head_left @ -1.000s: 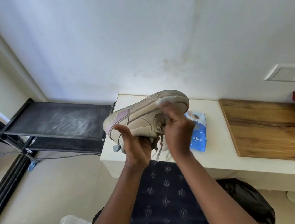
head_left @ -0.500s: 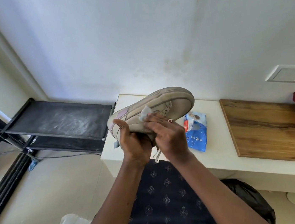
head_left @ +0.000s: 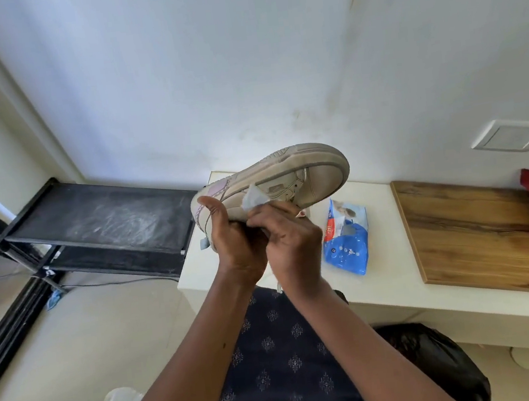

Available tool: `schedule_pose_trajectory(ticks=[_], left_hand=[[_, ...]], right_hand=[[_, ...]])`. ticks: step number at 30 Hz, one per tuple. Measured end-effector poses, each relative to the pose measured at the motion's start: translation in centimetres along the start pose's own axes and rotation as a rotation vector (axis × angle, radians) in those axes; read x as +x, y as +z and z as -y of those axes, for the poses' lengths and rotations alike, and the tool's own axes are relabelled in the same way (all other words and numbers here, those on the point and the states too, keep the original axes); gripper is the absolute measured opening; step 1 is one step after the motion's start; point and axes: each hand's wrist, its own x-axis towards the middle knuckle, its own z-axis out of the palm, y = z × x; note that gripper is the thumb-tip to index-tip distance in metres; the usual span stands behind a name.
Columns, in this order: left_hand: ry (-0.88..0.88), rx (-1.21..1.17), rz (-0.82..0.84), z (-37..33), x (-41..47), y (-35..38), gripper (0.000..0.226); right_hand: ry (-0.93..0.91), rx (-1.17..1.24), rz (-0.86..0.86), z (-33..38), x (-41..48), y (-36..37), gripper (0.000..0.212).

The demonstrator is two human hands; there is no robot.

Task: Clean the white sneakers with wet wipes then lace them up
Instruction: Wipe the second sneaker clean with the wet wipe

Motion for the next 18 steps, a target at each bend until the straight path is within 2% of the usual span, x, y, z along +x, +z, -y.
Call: schedule_pose_trajectory(ticks=[4, 6, 9, 12, 14, 18], left_hand=[[-0.087, -0.047, 0.015, -0.6, -0.2, 0.3, 0.091], [-0.059, -0.074, -0.006, -0.5, -0.2, 0.4, 0.083], [-0.022, -0.088, -0.024, 0.0, -0.6, 0.5, 0.081], [0.003, -0.095, 0.002, 0.1, -1.0, 0.6, 0.084], [0.012, -0.078, 0.009, 0.0, -1.1, 0.6, 0.082], [0.063, -0.002, 0.043, 0.0, -1.3, 0.8, 0.077]], right_hand=[[-0.142, 0.000, 0.099, -0.4, -0.5, -0.2, 0.025], [-0.123, -0.012, 0.077, -1.1, 0.3, -0.9, 0.016], [-0.049, -0.095, 0.006, -2.2, 2.2, -2.0, 0.025], [-0.110, -0.309, 0.059, -3.9, 2.4, -2.6, 0.027], [-0.082, -0.377, 0.053, -4.4, 2.1, -2.7, 0.027], [-0.013, -0.279, -0.019, -3.6, 2.3, -2.6, 0.035]])
